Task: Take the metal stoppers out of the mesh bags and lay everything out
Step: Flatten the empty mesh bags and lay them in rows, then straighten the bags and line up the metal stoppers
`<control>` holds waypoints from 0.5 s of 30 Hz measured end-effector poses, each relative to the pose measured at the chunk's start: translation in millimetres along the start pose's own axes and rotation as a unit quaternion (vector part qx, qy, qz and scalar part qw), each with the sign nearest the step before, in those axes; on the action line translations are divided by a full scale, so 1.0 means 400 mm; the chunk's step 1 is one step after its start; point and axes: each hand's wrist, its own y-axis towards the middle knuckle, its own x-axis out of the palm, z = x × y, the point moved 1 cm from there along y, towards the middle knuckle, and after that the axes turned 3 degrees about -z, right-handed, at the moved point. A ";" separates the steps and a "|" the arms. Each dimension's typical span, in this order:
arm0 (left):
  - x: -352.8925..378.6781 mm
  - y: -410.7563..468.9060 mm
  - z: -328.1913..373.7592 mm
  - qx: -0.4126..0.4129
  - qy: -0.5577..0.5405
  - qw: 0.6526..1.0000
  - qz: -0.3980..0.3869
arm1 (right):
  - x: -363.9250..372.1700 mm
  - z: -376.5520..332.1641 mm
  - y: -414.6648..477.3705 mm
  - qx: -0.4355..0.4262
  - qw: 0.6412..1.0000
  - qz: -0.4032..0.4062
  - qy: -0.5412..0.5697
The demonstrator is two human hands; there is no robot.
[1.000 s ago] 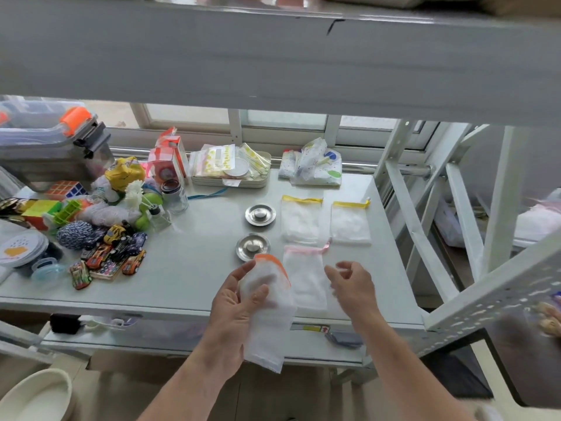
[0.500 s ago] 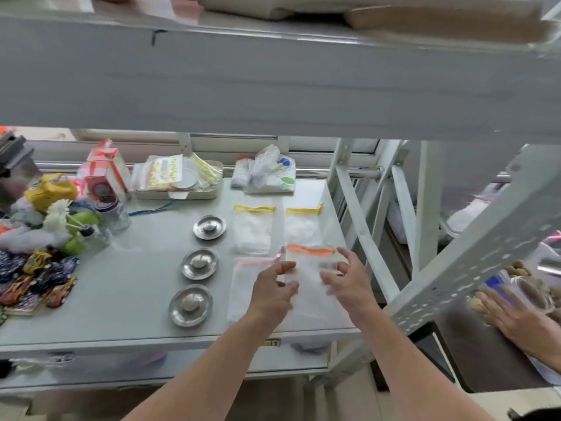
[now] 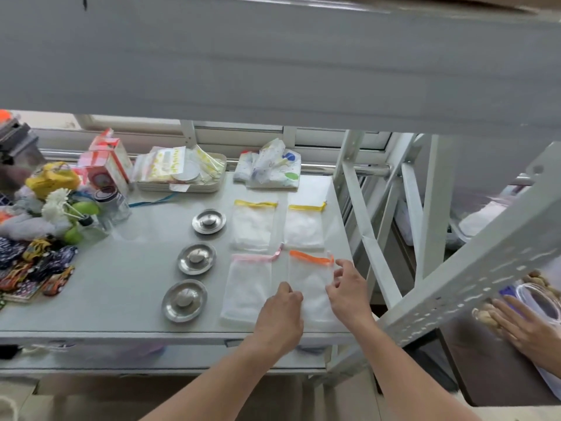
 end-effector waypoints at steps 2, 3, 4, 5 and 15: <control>0.007 -0.005 0.007 0.002 -0.001 1.000 0.001 | -0.002 0.005 0.001 -0.009 1.000 -0.004 -0.004; 0.010 -0.006 0.009 0.002 -0.002 1.000 0.003 | -0.004 0.008 0.003 -0.010 1.000 -0.008 -0.004; 0.011 -0.007 0.010 0.002 -0.003 1.000 0.006 | -0.005 0.011 0.008 -0.011 1.000 -0.013 -0.002; 0.011 -0.007 0.010 0.002 -0.004 1.000 0.009 | -0.005 0.013 0.014 -0.011 1.000 -0.017 -0.001; -0.118 0.091 -0.091 -0.034 0.007 0.989 0.142 | -0.013 -0.033 0.081 -0.015 0.999 0.037 -0.014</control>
